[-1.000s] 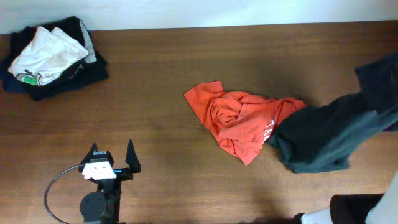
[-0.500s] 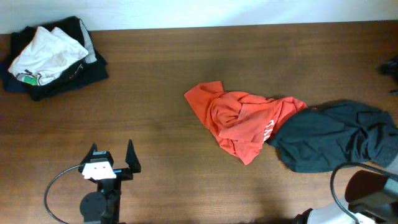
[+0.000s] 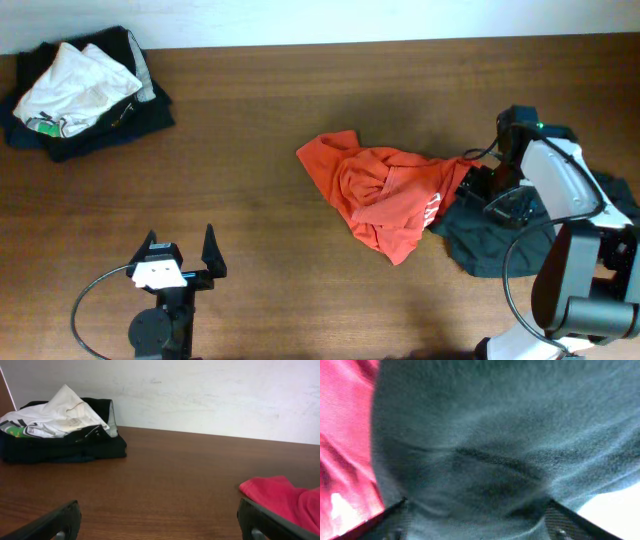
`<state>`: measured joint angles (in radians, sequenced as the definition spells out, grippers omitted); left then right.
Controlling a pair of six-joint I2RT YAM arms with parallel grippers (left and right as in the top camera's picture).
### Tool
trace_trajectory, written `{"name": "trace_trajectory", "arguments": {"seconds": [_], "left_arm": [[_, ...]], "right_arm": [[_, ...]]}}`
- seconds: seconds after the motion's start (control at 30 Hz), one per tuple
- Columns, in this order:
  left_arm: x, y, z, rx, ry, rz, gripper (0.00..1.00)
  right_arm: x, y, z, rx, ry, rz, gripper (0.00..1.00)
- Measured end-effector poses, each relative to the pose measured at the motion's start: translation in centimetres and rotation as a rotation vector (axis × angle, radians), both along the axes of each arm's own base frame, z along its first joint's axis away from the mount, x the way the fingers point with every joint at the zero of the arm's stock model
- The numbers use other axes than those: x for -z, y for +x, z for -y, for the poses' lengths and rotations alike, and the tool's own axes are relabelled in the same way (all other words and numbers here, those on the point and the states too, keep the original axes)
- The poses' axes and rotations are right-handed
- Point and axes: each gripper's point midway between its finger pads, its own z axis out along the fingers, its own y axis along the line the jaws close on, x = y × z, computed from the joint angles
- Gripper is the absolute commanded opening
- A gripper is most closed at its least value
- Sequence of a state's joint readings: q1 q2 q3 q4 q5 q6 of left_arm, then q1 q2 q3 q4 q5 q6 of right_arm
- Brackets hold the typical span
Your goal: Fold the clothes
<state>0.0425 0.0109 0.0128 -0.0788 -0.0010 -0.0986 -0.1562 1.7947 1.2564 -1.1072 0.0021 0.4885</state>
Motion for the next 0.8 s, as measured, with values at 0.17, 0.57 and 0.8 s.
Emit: {"name": "trace_trajectory", "arguments": {"seconds": [0.17,0.57,0.8], "left_arm": [[0.0,0.0,0.0,0.0,0.0,0.0,0.99],[0.0,0.0,0.0,0.0,0.0,-0.001,0.99],[0.0,0.0,0.0,0.0,0.0,0.0,0.99]], "right_arm": [[0.1,0.0,0.3,-0.046,-0.017,-0.001,0.04],[-17.2,6.2,10.1,0.148,-0.139,0.338,0.04],[-35.2,1.5,19.4,0.398,-0.405,0.771,0.04]]}}
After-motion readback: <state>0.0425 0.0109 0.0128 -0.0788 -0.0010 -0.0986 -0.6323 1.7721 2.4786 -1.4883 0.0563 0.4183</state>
